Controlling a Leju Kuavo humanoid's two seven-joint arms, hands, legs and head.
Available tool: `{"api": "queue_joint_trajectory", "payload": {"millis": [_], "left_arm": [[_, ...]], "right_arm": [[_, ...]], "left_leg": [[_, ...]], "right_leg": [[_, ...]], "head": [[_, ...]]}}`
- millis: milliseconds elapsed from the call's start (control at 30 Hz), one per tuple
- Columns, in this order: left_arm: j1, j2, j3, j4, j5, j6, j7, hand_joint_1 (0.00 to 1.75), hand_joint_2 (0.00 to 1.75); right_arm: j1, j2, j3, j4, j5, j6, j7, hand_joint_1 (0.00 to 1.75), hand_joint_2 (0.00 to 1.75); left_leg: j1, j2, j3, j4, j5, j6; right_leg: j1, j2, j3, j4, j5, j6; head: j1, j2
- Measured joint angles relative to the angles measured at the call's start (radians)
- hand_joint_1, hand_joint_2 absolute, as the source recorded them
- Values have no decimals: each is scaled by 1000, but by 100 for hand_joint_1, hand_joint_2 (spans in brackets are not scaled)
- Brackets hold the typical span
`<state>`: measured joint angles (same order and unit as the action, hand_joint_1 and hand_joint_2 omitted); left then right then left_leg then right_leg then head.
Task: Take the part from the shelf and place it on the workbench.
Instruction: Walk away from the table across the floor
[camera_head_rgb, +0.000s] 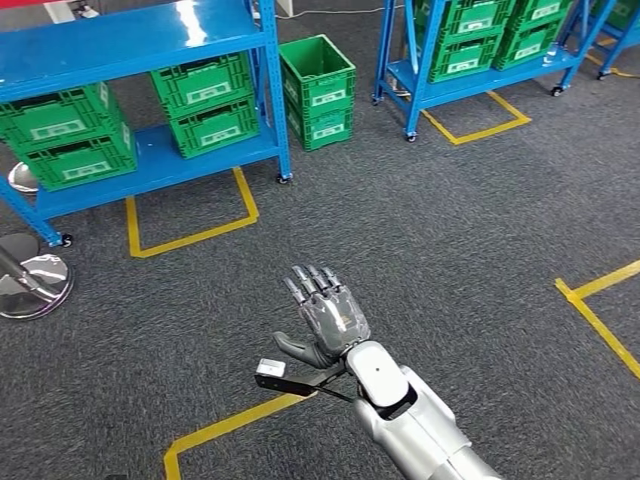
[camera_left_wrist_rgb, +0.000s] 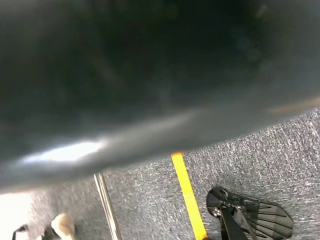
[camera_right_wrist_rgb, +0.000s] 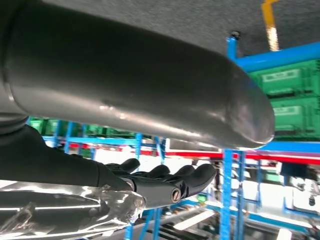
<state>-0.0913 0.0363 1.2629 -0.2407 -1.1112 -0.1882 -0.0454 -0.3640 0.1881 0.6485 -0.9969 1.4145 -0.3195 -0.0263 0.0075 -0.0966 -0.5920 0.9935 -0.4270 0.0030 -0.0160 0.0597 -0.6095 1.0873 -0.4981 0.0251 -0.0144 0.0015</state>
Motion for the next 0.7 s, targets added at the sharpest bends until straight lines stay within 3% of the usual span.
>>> {"api": "queue_joint_trajectory", "payload": {"millis": [67,133,167,200,267,333,433,467,500,600,633,667,700], "left_arm": [[-1,0,0,0,-1,-2,0,0,0],[3,2,0,0,-1,-3,0,0,0],[5,2,0,0,-2,-3,0,0,0],[6,3,0,0,-2,-2,0,0,0],[3,4,0,1,-2,-2,0,0,0],[-1,4,0,1,-2,-1,0,0,0],[-1,4,0,1,-2,-1,0,0,0],[-1,4,0,1,-2,-1,0,0,0],[1,4,0,1,-2,-1,0,0,0],[1,7,0,1,-3,0,0,0,0],[1,7,0,1,-3,0,0,0,0],[2,7,0,1,-3,0,0,0,0],[5,7,0,1,-4,1,0,0,0]], "right_arm": [[0,0,0,2,0,-1,-2,0,0],[0,1,1,3,0,-2,-3,0,0],[-1,1,1,3,0,-3,-3,0,0],[-2,2,1,3,1,-3,-4,0,0],[-2,2,1,4,1,-5,-4,0,0],[-1,2,1,5,0,-5,-4,0,0],[0,1,1,5,0,-5,-4,0,0],[0,1,1,6,0,-5,-4,0,0],[1,1,1,7,0,-5,-4,0,0],[-1,1,1,11,0,-6,-4,0,0],[-3,1,1,11,-1,-7,-4,0,0],[-3,2,1,11,-1,-7,-4,0,0],[-4,3,1,11,-1,-7,-4,0,0]], "left_leg": [[3,-25,-10,4,2,-14],[8,-47,-19,3,7,-29],[8,-37,-23,9,4,-34],[7,-11,-33,28,-8,-39],[4,58,-71,107,-52,-47],[5,80,-101,166,-82,-50],[5,82,-108,181,-88,-51],[6,84,-123,209,-98,-52],[7,89,-120,205,-82,-51],[-5,145,-37,50,-3,-31],[-11,154,-20,15,2,-21],[-10,143,-20,14,3,-15],[-8,132,-19,11,4,-9]], "right_leg": [[-5,40,32,-64,14,-4],[-4,24,36,-68,13,-14],[-4,11,38,-70,15,-20],[-4,-4,41,-73,15,-26],[-2,-33,47,-77,13,-37],[1,-48,48,-77,11,-40],[1,-51,48,-77,11,-41],[2,-58,48,-77,10,-41],[3,-77,51,-77,6,-41],[16,-154,67,-75,-13,-27],[18,-169,71,-76,-17,-21],[18,-177,74,-78,-20,-16],[17,-170,75,-76,-25,-10]], "head": [[1,0],[1,0],[0,0],[-4,0],[-10,0],[-11,0],[-11,0],[-12,0],[-12,0],[-12,0],[-12,0],[-12,0],[-11,0]]}}
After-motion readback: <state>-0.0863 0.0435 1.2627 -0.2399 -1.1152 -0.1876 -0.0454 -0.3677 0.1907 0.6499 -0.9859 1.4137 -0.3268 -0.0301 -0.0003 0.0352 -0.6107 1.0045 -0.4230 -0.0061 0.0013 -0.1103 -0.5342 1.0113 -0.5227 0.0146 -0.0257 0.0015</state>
